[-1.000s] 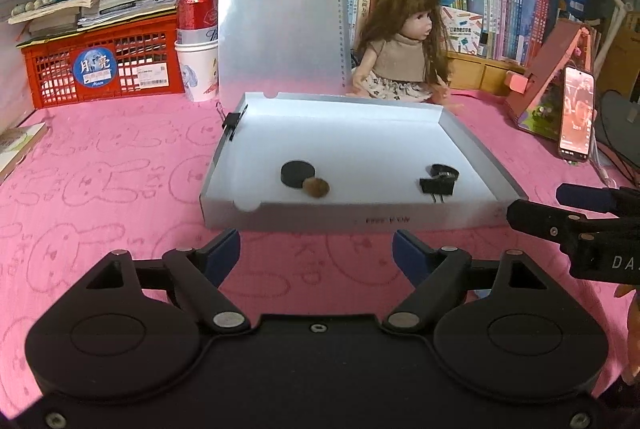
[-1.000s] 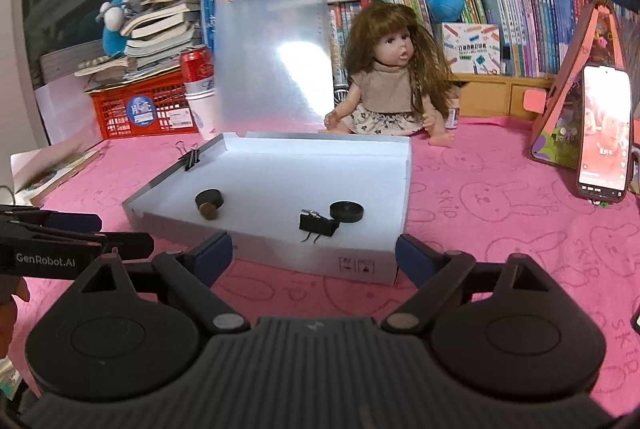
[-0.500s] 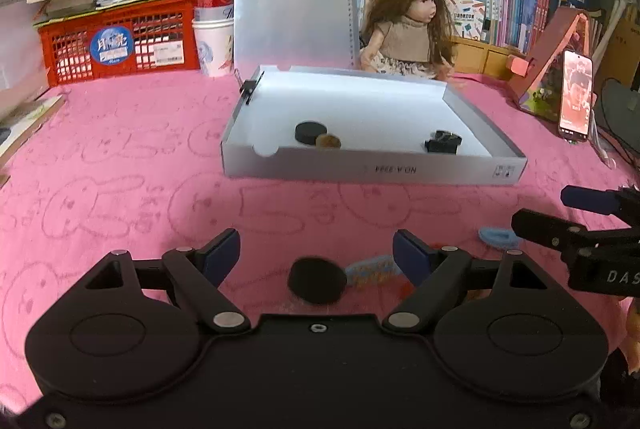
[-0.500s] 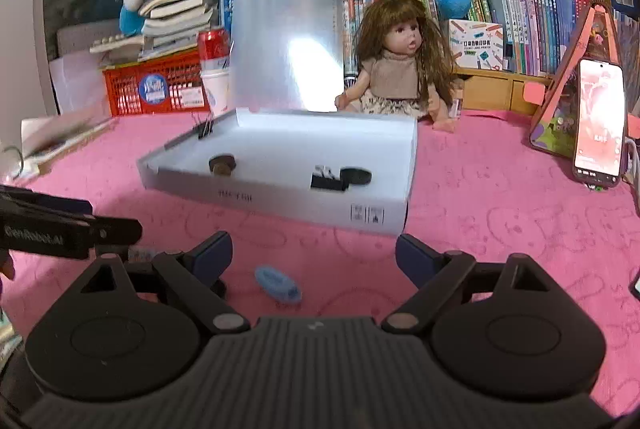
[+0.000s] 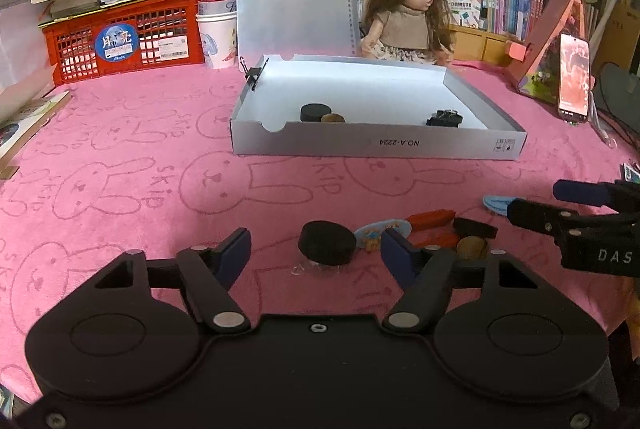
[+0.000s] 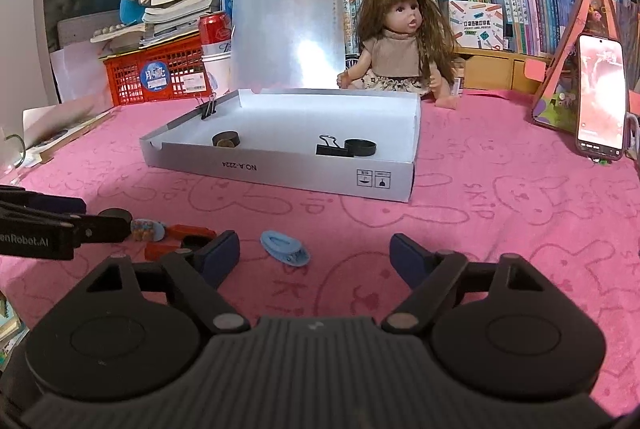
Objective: Organize rigid objects
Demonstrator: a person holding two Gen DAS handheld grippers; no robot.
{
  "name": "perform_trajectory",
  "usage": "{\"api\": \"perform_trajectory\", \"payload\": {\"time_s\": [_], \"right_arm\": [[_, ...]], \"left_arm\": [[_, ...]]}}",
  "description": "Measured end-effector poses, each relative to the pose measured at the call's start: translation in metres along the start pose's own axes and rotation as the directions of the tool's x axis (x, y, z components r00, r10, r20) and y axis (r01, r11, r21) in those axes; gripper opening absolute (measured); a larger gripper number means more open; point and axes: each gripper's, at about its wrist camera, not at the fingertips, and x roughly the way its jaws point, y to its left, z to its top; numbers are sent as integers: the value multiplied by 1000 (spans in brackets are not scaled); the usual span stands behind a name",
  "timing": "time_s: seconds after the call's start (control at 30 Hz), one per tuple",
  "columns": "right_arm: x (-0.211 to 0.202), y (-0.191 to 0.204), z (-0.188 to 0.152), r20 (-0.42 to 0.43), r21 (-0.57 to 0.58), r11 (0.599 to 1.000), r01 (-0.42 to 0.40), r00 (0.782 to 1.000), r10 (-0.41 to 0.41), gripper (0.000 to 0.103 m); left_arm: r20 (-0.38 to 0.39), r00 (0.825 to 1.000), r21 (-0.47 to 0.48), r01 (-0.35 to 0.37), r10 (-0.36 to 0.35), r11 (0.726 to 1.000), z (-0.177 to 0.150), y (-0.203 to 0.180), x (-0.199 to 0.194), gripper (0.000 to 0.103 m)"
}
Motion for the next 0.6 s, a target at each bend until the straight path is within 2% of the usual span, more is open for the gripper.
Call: {"api": "perform_trajectory", "payload": {"time_s": [0.13,0.33,0.6], "right_arm": [[3,6,0,1,-36,999,2,1000,-2,81],[10,15,0,-5,-85,996,9,1000,-9,75],[16,15,-3,-24,-94,995,14,1000,-17,65]], "left_arm": [[-11,1000,-1,6,-6,1000,-1,-1,4,60],[-17,1000,13,6,-6,1000,-1,-4,10,58],[-8,1000,34,-6,6,999,-2,-8,13,58]]}}
